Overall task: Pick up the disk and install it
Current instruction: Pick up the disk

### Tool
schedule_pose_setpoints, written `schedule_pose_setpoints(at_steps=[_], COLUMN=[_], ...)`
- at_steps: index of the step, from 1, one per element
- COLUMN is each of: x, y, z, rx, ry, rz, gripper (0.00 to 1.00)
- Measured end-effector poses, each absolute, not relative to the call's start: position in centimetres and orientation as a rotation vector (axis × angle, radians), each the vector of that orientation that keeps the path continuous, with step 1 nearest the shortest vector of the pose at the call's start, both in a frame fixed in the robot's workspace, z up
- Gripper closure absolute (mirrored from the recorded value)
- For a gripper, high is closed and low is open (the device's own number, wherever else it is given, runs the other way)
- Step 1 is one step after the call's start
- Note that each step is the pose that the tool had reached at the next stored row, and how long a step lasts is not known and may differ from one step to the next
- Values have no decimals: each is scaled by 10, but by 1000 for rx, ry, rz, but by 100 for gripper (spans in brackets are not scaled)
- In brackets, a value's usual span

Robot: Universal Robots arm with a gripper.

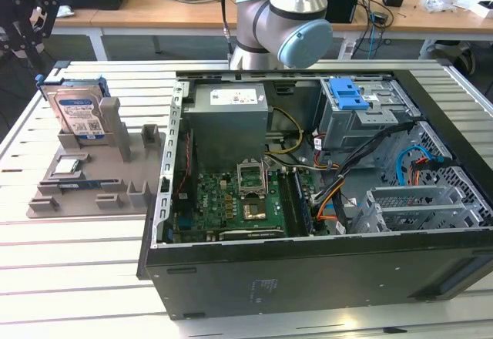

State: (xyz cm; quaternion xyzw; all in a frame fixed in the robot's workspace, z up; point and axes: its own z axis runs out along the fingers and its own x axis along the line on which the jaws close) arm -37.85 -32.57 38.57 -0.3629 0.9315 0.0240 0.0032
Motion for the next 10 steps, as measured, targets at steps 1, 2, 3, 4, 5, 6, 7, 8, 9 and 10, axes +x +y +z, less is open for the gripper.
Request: schedule_pose_setpoints(at_steps=[1, 2, 3, 4, 5, 6, 7, 8, 9, 10], x=[-378, -378, -378, -378, -378, -378, -378, -378, -378, -378], y=[-326, -326, -326, -326, -326, -326, -326, -326, -326, -326], z=[386, 386, 386, 386, 386, 386, 386, 386, 386, 386], rx=[-1161, -1197, -1215, -1229, -1258, -1279, -1293, -1316, -1331, -1348], ry=[2912, 2898, 2891, 2885, 2873, 2864, 2858, 2848, 2841, 2834], rz=[75, 76, 76, 76, 76, 76, 76, 76, 76, 76], gripper=[89, 89, 89, 89, 89, 89, 89, 89, 89, 89])
